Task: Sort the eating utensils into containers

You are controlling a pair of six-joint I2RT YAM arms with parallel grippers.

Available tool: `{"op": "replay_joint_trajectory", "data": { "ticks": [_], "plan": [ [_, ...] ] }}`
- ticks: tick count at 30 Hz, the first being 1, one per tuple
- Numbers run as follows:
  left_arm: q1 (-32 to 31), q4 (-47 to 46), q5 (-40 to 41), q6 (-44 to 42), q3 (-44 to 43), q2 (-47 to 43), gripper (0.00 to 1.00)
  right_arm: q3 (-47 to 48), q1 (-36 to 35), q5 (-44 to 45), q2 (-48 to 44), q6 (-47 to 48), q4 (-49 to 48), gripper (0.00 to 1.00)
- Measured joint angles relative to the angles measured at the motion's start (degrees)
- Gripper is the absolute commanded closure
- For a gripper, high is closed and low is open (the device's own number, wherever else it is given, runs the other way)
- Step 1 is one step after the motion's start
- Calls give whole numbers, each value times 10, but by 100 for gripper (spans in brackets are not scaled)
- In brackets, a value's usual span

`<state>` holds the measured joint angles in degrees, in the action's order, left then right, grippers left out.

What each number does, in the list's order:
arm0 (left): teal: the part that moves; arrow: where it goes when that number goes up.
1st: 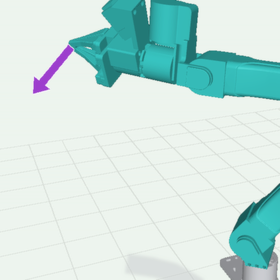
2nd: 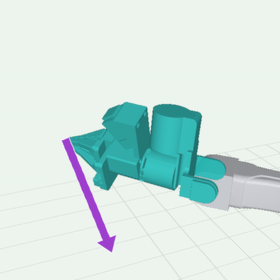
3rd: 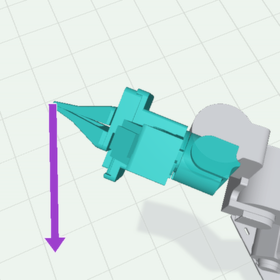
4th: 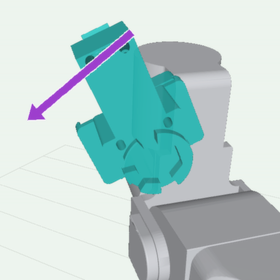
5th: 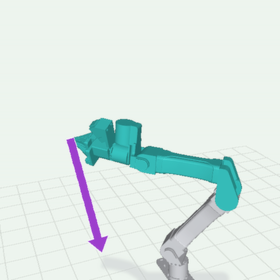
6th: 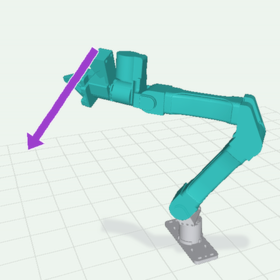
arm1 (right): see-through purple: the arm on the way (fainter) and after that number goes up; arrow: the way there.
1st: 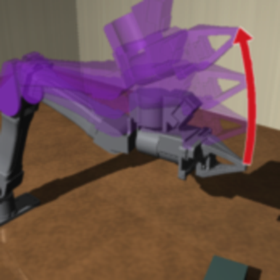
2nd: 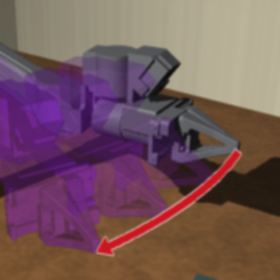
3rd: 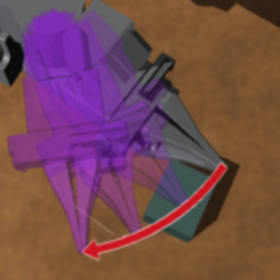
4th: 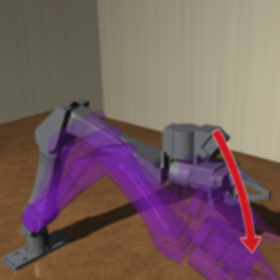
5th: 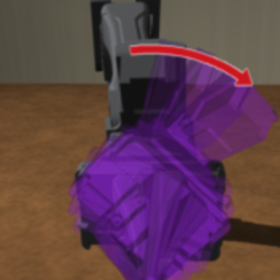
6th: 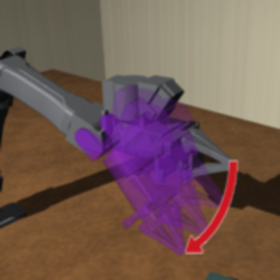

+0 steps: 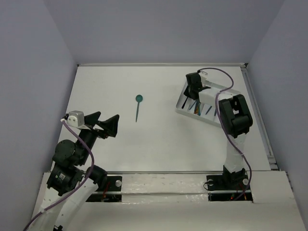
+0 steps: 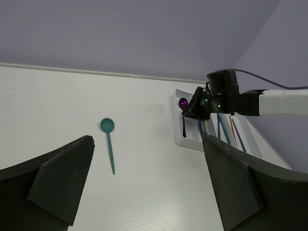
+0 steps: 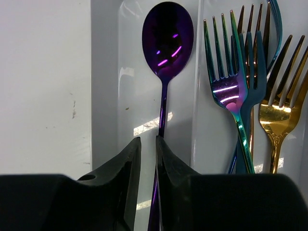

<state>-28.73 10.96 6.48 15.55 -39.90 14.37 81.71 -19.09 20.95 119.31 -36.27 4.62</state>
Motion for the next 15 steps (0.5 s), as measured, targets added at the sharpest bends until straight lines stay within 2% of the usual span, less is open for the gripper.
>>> {"op": "replay_joint_trajectory", "data": {
  "ticks": [5,7,9,15],
  "plan": [
    [0,0,0,0,0,0,1,-2,0,-10,-4,12,-4,65],
    [0,0,0,0,0,0,1,-14,-3,-19,-20,24,-13,54],
    [0,0,0,0,0,0,1,-20,-15,-19,-45,47,-19,50],
    [2,-1,0,0,0,1,1,11,-129,-12,-78,102,-40,48]
  ]
}}
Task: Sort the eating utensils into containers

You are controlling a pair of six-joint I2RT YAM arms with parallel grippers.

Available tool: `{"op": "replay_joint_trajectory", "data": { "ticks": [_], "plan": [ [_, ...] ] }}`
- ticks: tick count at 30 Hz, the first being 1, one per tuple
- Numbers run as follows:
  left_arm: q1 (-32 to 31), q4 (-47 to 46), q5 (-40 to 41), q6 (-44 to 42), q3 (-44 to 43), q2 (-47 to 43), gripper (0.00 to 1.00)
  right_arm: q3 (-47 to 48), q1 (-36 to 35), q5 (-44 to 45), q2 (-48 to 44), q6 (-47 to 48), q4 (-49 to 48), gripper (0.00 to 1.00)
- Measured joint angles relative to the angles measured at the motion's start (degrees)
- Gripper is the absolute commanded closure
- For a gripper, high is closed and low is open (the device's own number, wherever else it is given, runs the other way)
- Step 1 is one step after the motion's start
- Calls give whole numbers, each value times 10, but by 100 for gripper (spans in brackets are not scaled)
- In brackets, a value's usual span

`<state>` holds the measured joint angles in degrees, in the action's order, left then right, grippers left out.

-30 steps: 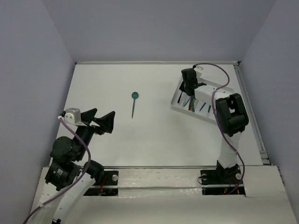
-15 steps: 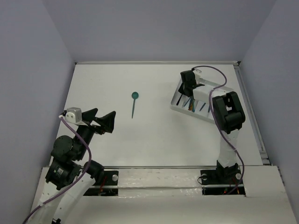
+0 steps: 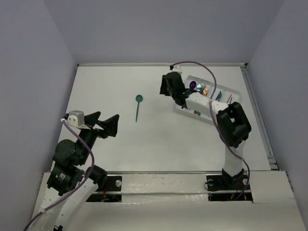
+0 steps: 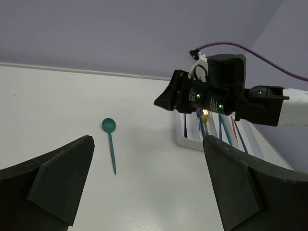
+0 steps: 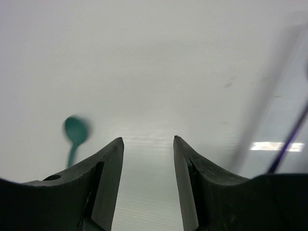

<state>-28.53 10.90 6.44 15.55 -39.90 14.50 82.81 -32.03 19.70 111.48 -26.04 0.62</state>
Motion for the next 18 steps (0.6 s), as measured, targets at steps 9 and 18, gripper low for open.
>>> {"op": "replay_joint_trajectory", "data": {
  "ticks": [9,18],
  "plan": [
    [5,-3,-2,0,0,5,1,90,-175,14,102,12,30,36],
    [5,-5,-4,0,0,7,1,211,-181,23,221,8,119,34]
  ]
}}
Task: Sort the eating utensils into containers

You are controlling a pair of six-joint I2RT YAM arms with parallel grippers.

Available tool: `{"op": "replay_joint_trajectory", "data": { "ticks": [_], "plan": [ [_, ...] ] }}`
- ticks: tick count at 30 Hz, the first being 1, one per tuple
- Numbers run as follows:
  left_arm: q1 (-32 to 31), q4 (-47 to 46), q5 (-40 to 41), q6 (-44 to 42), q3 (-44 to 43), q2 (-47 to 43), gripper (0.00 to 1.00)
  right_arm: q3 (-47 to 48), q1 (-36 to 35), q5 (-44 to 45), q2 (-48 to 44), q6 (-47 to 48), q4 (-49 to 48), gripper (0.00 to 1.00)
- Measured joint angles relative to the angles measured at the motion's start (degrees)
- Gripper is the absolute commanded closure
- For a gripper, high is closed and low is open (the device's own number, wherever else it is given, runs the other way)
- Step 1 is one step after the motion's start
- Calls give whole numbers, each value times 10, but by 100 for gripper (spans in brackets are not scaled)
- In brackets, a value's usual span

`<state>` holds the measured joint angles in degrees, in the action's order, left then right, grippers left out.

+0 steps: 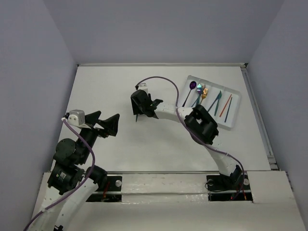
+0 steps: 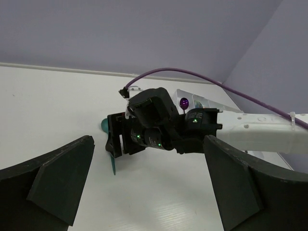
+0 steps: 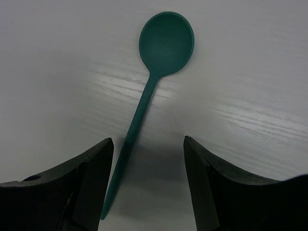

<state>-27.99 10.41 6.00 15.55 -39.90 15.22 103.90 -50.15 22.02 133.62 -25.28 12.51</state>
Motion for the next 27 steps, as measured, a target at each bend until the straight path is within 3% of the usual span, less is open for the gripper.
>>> {"op": "replay_joint_trajectory", "data": {
  "ticks": [7,9,11,13,17,22,27],
  "plan": [
    [0,-2,-2,0,0,0,1,95,0,11,60,4,40,53],
    [0,-3,-3,0,0,0,1,103,0,18,64,9,47,69],
    [0,-3,-4,0,0,0,1,105,0,24,65,12,52,79],
    [0,-3,-4,0,0,0,1,105,1,37,65,12,57,83],
    [0,-3,-4,0,0,0,1,91,2,52,61,9,49,100],
    [0,-3,-4,0,0,0,1,38,0,71,35,2,17,100],
    [0,-3,-5,0,0,0,1,-122,26,35,-69,-7,-38,100]
  ]
}}
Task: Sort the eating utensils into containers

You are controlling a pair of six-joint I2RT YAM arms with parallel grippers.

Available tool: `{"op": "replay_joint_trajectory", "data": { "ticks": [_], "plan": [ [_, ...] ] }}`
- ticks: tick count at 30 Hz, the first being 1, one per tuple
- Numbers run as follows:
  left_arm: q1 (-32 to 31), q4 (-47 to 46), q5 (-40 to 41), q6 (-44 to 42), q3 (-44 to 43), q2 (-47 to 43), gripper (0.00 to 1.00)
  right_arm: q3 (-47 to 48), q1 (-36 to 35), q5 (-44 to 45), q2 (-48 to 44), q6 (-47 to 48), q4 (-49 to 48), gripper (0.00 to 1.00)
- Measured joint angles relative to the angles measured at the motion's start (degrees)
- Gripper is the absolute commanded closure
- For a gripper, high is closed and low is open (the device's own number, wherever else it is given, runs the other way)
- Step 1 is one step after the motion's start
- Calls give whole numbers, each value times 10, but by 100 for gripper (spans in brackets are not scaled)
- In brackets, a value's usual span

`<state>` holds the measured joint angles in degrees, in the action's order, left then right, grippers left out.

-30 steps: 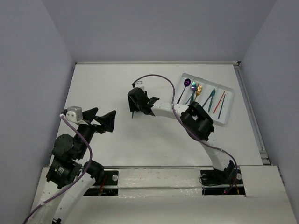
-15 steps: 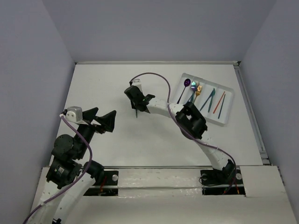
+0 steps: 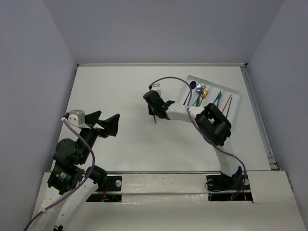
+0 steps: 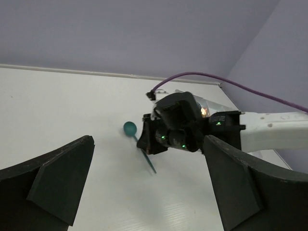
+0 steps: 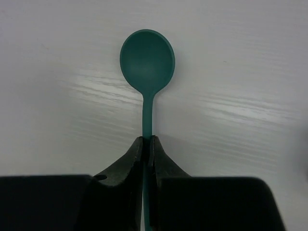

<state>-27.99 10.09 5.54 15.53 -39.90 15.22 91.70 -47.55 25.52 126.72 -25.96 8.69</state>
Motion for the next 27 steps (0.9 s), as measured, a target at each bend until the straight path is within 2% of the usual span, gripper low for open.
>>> {"op": "replay_joint_trajectory", "data": {
  "ticks": [2,5,10,16,24,26,27],
  "plan": [
    [0,0,0,0,0,0,1,-78,31,-18,-70,-8,-23,100],
    [0,0,-2,0,0,0,1,-140,82,-24,-162,-11,-64,100],
    [0,0,-6,0,0,0,1,-163,164,-21,-252,-14,-108,100],
    [0,0,-6,0,0,0,1,-167,234,-19,-232,-17,-115,100],
    [0,-4,-8,0,0,7,1,-166,255,-13,-170,-41,-93,100],
    [0,-4,-8,0,0,8,1,-166,258,-13,-158,-49,-90,97],
    [0,-4,-9,0,0,8,1,-165,259,-14,-154,-53,-88,91]
  ]
}}
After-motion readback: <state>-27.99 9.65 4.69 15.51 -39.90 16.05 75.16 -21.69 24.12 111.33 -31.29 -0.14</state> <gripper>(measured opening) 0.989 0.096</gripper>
